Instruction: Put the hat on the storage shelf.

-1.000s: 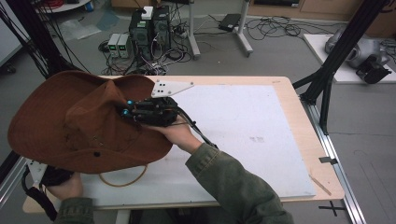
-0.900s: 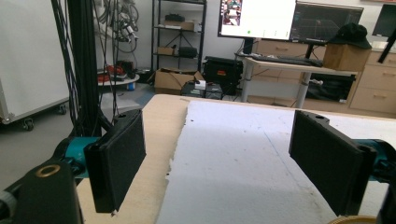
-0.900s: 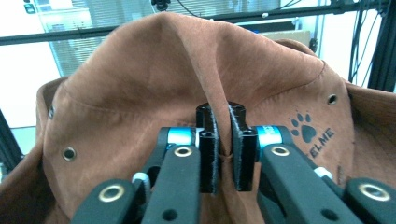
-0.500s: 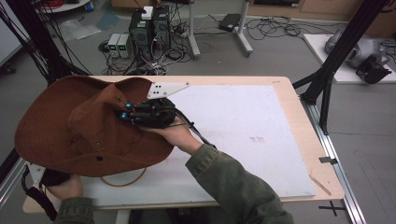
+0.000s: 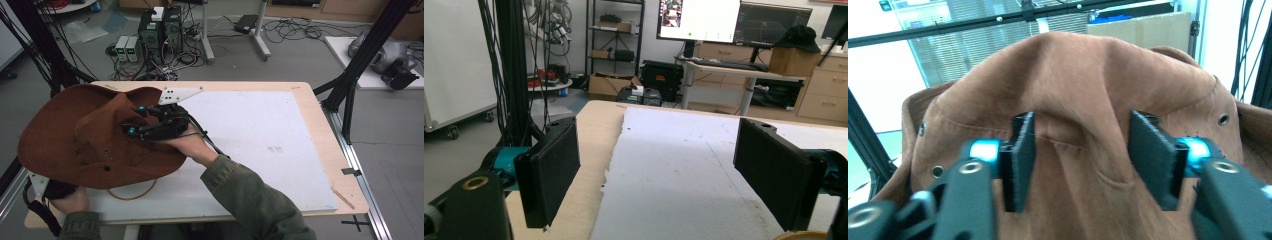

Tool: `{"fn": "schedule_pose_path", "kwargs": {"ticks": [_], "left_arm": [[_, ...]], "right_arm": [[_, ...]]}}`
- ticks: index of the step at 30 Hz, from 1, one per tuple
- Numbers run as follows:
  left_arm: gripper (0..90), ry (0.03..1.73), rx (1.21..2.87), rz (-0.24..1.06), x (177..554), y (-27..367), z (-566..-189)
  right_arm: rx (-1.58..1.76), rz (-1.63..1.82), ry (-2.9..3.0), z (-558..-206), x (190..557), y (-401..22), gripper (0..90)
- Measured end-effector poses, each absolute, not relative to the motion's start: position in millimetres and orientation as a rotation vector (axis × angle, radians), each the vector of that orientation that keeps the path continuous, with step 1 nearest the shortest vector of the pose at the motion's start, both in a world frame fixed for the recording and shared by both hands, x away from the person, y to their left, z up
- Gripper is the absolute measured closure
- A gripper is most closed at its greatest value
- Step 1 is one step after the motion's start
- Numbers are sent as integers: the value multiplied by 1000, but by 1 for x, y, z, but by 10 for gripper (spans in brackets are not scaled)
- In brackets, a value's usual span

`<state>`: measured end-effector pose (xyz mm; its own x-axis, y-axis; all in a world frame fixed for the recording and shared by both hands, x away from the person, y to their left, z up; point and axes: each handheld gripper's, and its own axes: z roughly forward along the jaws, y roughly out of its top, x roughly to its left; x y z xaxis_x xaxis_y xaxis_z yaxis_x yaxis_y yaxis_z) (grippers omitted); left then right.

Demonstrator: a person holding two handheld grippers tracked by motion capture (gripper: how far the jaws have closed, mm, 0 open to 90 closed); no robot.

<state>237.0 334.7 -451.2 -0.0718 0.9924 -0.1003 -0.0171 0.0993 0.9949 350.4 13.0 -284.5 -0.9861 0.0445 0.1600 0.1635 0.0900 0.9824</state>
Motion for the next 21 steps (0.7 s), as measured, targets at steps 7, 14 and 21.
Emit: {"fn": "schedule_pose_path", "kwargs": {"ticks": [7,14,21], "left_arm": [[188,1298,1092,1193,237,335,-451],[188,1297,1091,1193,237,334,-451],[188,1297,1091,1196,237,334,-451]], "right_arm": [[-176,-2076,-2276,-286,348,8,340],[-221,-2142,-2257,-287,351,-5,309],[-268,-2203,-2239,-284,355,-22,273]]}}
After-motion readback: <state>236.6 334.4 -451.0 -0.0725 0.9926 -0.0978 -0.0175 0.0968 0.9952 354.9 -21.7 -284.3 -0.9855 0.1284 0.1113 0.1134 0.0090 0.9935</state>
